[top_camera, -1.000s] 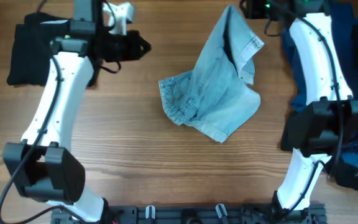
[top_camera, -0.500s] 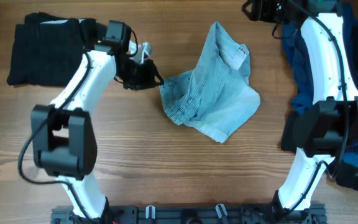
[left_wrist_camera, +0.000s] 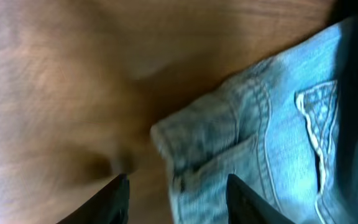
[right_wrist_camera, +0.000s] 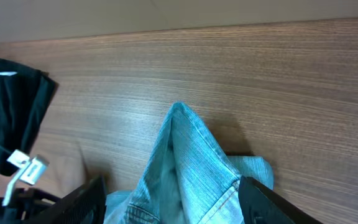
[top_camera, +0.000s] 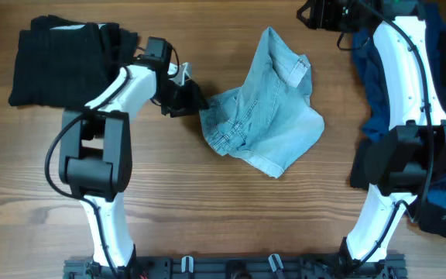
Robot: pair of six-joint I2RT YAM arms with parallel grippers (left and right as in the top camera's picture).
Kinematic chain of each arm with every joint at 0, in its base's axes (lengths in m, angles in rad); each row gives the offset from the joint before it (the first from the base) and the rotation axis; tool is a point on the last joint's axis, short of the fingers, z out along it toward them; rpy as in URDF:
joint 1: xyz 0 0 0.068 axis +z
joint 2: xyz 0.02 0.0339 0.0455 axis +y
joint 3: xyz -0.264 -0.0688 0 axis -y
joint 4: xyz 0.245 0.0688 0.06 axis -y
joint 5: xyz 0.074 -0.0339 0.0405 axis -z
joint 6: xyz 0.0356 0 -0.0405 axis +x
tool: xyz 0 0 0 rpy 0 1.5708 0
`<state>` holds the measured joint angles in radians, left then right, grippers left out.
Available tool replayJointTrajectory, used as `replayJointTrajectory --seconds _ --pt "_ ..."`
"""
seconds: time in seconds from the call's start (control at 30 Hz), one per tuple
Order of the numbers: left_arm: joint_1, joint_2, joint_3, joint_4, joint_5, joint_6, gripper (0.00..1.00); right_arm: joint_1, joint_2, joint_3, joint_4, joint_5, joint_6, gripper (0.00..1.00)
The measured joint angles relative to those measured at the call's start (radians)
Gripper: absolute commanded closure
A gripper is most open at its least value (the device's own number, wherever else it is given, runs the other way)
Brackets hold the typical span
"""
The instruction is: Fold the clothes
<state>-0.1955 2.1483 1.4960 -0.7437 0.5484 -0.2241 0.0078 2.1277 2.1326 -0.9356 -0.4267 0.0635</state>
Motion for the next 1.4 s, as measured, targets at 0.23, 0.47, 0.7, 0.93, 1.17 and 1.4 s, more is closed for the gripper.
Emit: replayJointTrajectory --seconds 0.23,0.47,0.7,0.93,1.17,1.4 --pt "-0.052 0.011 -0.001 0.115 -0.003 -0.035 0.73 0.000 0.000 0.000 -0.005 0.000 0.000 0.31" --pt "-0.078 0.011 -0.001 0.135 -0.043 -0.057 0.96 0.000 0.000 0.000 -0.016 0.000 -0.001 0.31" --pt "-0.023 -0.012 0.061 0.130 -0.064 -0.067 0.96 0.000 0.000 0.000 -0.034 0.000 -0.001 0.31" --pt "0.060 -0.165 0.277 0.085 -0.138 -0.067 0.96 0.000 0.000 0.000 -0.087 0.000 0.000 0.31" --pt "0.069 -0.333 0.354 0.077 -0.218 -0.062 0.96 0.000 0.000 0.000 -0.097 0.000 0.024 0.30" --pt "0.068 -0.340 0.354 0.029 -0.253 -0.060 0.96 0.052 0.069 0.000 -0.029 -0.013 0.053 0.30"
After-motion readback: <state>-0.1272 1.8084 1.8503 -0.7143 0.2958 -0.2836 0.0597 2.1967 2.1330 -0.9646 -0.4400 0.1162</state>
